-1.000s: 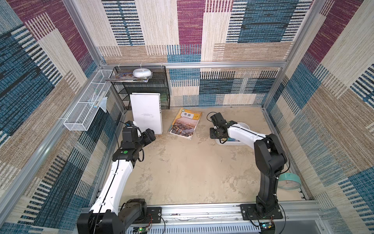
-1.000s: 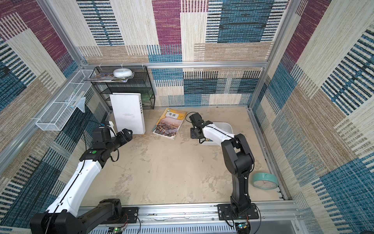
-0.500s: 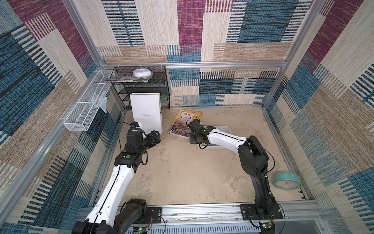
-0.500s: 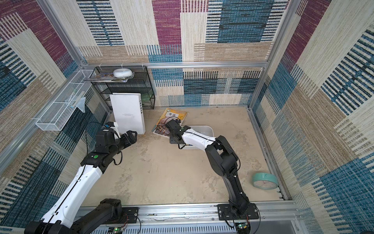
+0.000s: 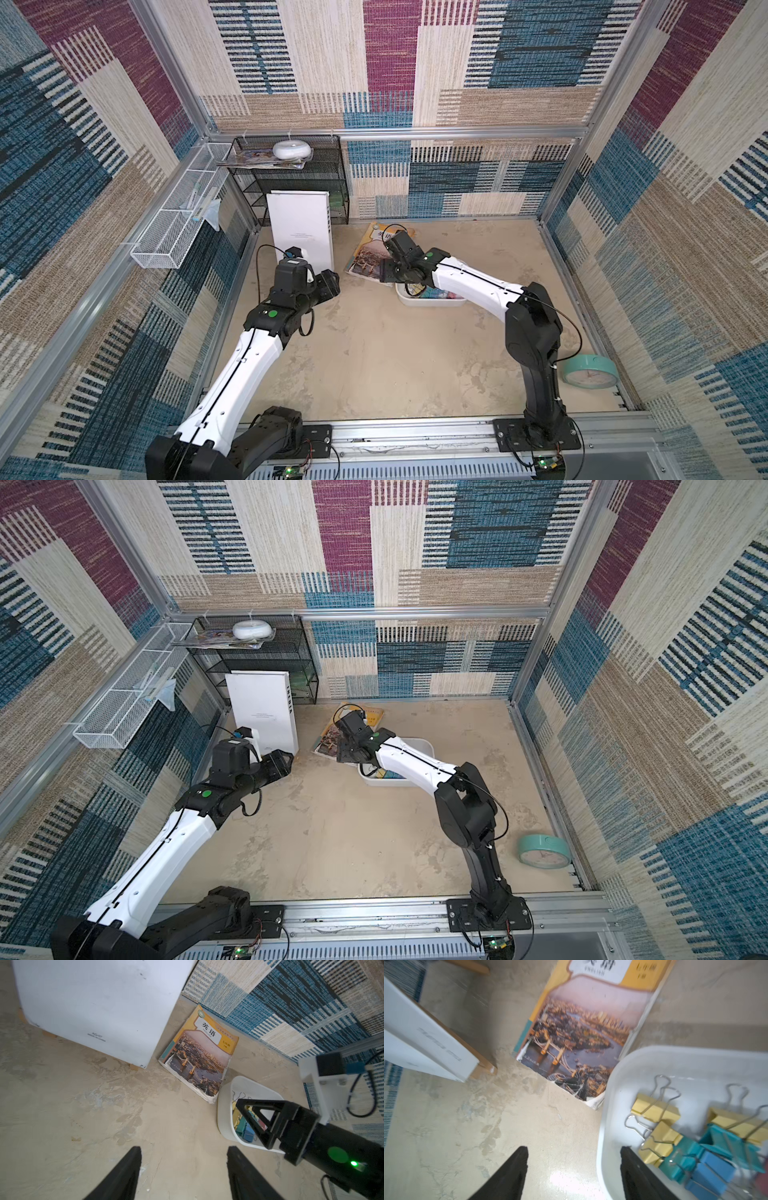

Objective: Take out the binder clips from the storage box
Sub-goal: Move the storage box to the center of the board, then pick up the binder clip from the storage box.

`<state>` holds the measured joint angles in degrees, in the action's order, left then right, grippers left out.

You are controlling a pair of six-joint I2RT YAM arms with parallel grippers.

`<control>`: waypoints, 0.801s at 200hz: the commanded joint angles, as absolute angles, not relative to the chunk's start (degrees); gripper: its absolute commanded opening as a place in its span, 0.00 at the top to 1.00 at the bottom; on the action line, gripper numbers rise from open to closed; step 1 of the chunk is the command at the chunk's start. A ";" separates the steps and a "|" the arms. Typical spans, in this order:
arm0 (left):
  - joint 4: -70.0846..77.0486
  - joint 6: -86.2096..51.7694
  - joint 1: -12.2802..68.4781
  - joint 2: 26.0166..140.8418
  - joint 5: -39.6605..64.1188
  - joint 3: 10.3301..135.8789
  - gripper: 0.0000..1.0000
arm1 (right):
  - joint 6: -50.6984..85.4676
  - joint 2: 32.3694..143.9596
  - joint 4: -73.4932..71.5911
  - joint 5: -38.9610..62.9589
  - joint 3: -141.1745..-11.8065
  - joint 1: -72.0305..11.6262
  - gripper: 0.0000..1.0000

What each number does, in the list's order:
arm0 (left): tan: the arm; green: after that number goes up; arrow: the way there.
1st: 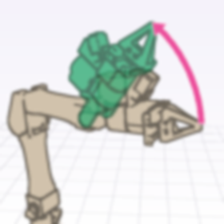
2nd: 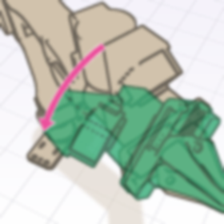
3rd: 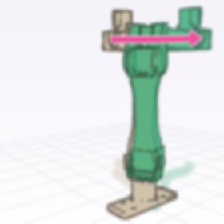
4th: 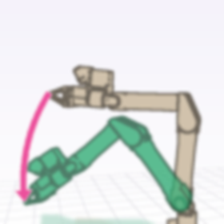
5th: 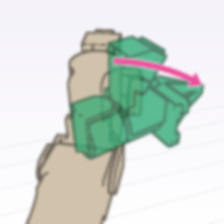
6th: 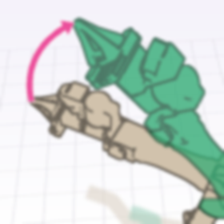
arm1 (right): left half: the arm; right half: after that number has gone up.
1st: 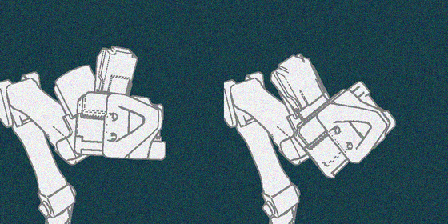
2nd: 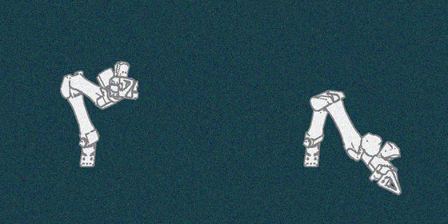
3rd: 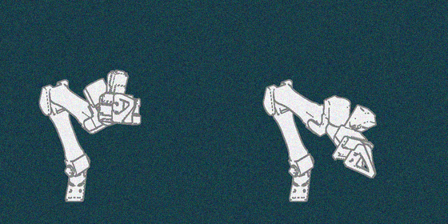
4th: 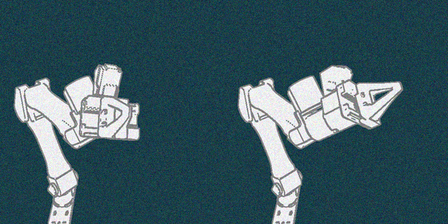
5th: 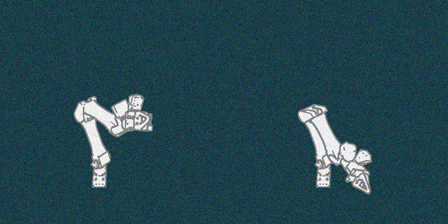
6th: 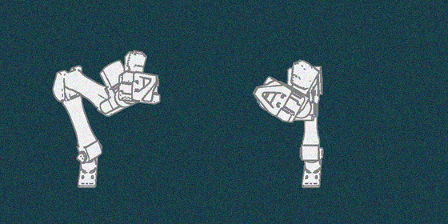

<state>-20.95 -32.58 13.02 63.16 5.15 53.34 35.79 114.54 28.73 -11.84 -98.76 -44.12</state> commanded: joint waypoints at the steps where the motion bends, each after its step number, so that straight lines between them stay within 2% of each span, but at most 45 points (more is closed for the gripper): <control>1: -21.20 -30.75 17.12 67.16 5.98 56.43 0.38 | 29.50 110.44 29.38 -15.11 -96.50 -42.53 0.21; 32: -23.03 -29.19 22.87 76.88 6.37 63.81 0.44 | 25.27 102.92 28.04 -14.75 -89.34 -37.80 0.15; 95: -33.75 -26.10 29.85 103.10 10.33 87.07 0.66 | 23.30 92.33 21.65 -9.79 -76.89 -25.17 0.01; 136: -35.66 -23.40 31.11 115.99 12.59 99.32 0.68 | 21.77 89.99 21.19 -8.66 -74.07 -21.09 0.01; 160: -36.12 -22.27 31.28 121.42 13.35 104.63 0.65 | 21.87 88.80 21.18 -7.62 -72.48 -19.08 0.01</control>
